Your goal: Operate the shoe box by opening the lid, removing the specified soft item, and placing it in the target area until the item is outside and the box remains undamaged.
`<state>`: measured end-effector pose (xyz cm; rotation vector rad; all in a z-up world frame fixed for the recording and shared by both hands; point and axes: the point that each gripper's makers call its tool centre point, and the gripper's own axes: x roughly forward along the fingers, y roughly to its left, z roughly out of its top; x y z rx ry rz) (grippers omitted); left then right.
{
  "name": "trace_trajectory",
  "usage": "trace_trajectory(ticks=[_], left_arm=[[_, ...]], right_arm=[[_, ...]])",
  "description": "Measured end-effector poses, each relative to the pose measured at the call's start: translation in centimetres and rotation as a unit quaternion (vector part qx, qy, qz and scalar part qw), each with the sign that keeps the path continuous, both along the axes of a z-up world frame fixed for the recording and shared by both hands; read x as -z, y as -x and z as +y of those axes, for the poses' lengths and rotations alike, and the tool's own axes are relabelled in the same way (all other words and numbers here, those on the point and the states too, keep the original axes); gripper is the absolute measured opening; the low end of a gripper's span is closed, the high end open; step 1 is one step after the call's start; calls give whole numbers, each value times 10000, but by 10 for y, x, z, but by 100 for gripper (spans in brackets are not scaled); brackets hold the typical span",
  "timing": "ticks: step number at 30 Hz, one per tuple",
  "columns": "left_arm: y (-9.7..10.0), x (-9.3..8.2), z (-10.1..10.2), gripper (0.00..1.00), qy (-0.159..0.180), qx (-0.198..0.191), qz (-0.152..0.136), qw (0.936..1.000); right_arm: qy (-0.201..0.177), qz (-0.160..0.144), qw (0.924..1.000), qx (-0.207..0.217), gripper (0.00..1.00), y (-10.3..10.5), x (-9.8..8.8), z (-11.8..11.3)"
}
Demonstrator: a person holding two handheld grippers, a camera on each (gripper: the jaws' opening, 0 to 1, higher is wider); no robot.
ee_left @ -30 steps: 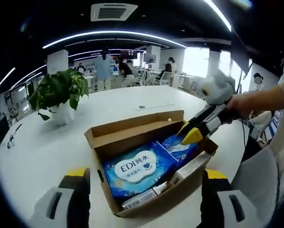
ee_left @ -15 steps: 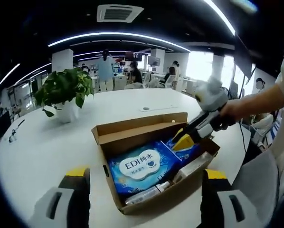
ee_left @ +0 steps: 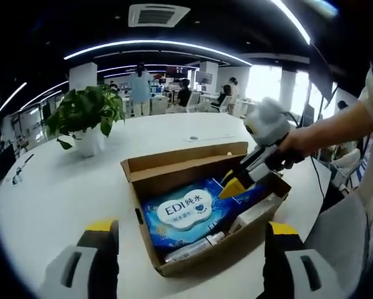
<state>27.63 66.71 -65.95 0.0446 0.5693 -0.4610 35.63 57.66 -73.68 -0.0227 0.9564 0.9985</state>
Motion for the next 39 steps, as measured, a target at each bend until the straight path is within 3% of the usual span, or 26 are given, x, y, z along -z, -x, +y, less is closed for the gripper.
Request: trace_trajectory(ticks=[6, 13, 14, 16, 24, 39], left_arm=[[1, 2, 2, 98, 37, -59, 12, 10000], [1, 5, 8, 98, 38, -90, 13, 10000], [1, 5, 9, 98, 30, -97, 9, 9999], [1, 5, 10, 98, 37, -111, 2, 9999], [0, 1, 14, 97, 54, -171, -70, 9998], [2, -2, 2, 94, 31, -101, -66, 9999]], right_arm=[[-7, 222, 9997, 136, 23, 0, 6, 8], [264, 79, 9994, 230, 4, -5, 11, 0], [390, -34, 9991, 190, 4, -7, 12, -4], [312, 31, 9993, 206, 3, -4, 10, -2], [274, -166, 9990, 306, 0, -6, -2, -3], [437, -658, 9958, 465, 0, -9, -22, -22]])
